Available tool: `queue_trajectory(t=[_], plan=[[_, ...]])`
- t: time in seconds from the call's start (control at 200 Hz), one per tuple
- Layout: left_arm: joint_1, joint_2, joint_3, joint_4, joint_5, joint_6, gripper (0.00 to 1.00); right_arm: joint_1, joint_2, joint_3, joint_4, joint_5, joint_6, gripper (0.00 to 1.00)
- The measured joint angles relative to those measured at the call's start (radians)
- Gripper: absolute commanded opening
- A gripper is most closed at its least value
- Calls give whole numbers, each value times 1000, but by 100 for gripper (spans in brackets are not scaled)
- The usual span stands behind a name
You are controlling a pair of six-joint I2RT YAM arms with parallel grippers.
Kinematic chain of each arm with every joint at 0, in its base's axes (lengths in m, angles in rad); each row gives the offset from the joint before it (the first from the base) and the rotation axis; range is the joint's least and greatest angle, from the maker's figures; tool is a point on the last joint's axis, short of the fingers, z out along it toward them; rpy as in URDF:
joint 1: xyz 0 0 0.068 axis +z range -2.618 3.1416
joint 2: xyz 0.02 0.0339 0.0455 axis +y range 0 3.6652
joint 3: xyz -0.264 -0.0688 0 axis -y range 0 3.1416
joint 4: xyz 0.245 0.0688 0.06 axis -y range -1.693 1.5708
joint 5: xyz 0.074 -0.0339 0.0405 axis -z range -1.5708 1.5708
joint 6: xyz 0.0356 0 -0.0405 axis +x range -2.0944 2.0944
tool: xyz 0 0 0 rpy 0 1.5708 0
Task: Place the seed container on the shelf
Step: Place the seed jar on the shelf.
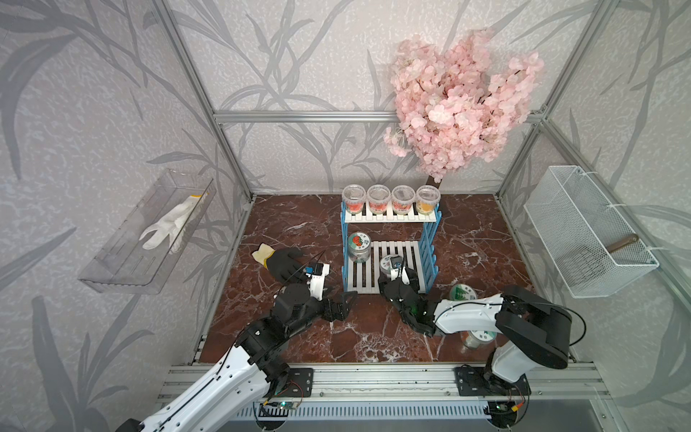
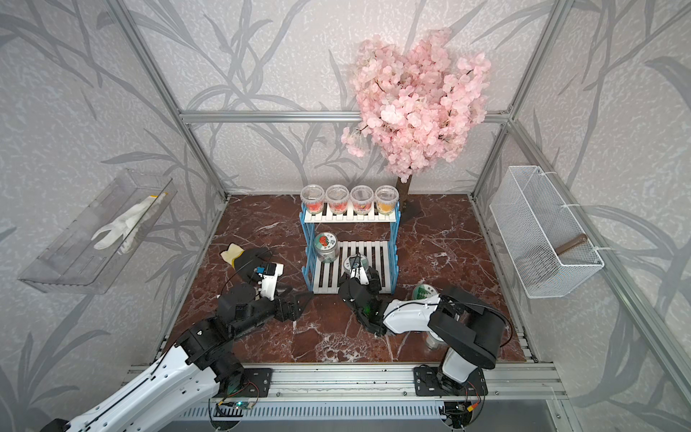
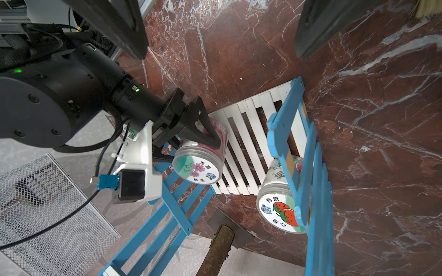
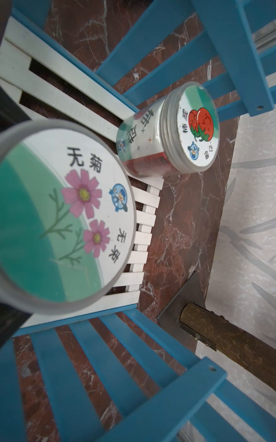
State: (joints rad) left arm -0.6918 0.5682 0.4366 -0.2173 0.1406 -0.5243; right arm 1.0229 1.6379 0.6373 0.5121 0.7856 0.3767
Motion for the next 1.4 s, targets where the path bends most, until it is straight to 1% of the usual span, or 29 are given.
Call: queue_trajectory(t=[0.39,0.6,0.76,0.91,1.055,1.2,1.4], plan=[[0,12,0,0,-1,-3,100,-29,59,48,1,-1,58,83],[0,11,0,-8,-1,-5,100,-33,59,66,-57,-6,110,92],[0,10,0,-16,0,-10,100,-38,9,77,-184,-77,143,100],[0,10,0,-16,0,-10,100,-51,-62,108,-344,-157,161,99],[0,10,0,-18,3,-10,100,-87,-132,159,-504,-282,172,99],[0,10,0,-19,8,-10,100,-106,-141,215,-635,-329,173,99],[0,10,0,-22,10,-10,100,-119,-135,241,-728,-406,98,99]])
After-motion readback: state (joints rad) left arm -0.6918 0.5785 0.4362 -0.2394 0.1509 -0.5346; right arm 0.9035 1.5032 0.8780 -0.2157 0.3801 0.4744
